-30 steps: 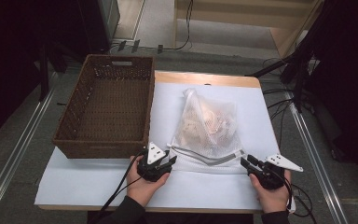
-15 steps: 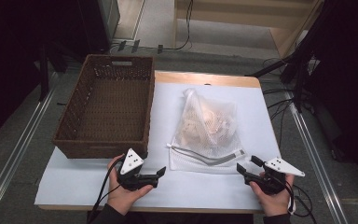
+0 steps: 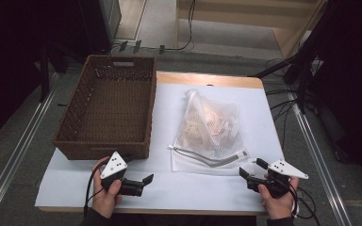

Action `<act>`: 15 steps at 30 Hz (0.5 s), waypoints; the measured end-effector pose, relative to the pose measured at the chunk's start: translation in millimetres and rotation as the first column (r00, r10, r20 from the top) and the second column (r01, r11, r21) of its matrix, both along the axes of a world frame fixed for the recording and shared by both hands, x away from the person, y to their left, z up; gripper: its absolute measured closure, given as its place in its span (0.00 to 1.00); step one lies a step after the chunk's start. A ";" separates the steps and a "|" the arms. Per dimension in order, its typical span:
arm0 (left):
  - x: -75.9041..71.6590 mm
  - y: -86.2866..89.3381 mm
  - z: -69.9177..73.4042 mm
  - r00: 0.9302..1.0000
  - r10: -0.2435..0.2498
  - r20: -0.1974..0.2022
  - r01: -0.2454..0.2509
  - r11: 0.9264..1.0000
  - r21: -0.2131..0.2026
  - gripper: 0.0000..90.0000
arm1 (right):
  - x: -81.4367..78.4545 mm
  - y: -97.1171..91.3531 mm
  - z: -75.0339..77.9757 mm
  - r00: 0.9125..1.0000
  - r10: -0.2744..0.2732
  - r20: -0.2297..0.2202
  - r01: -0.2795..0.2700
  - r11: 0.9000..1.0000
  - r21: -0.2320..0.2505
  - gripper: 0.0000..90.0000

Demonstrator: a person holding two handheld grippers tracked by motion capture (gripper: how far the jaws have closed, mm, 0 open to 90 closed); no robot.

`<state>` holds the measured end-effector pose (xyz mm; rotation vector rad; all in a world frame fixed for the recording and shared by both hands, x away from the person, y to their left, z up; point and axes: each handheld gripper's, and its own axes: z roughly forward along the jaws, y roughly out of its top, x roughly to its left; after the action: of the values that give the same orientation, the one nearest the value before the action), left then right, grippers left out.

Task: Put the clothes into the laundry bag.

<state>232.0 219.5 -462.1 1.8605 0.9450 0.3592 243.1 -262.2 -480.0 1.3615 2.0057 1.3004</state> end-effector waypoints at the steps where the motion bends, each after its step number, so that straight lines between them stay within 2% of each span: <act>1: -1.1 5.1 0.1 1.000 0.003 0.002 -0.003 1.000 0.005 0.00 | 0.3 -0.2 -0.1 1.000 -0.002 -0.001 0.002 1.000 -0.002 0.19; 6: -4.9 24.9 0.8 1.000 -0.014 0.014 0.014 1.000 0.006 0.00 | -0.4 -2.6 -0.2 1.000 -0.007 -0.005 0.007 1.000 0.005 0.19; 12: -1.4 50.8 2.4 0.999 0.045 0.008 -0.044 0.998 -0.041 0.00 | -0.3 -8.2 0.3 1.000 -0.025 -0.002 0.025 1.000 0.013 0.18; 15: -0.2 56.2 2.6 0.999 0.049 0.005 -0.049 0.997 -0.057 0.00 | -0.1 -9.9 0.3 0.999 -0.032 -0.004 0.032 0.999 0.015 0.18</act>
<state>231.8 275.7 -459.5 1.7857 0.9877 0.3642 243.0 -272.1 -479.7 1.3989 1.9720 1.3025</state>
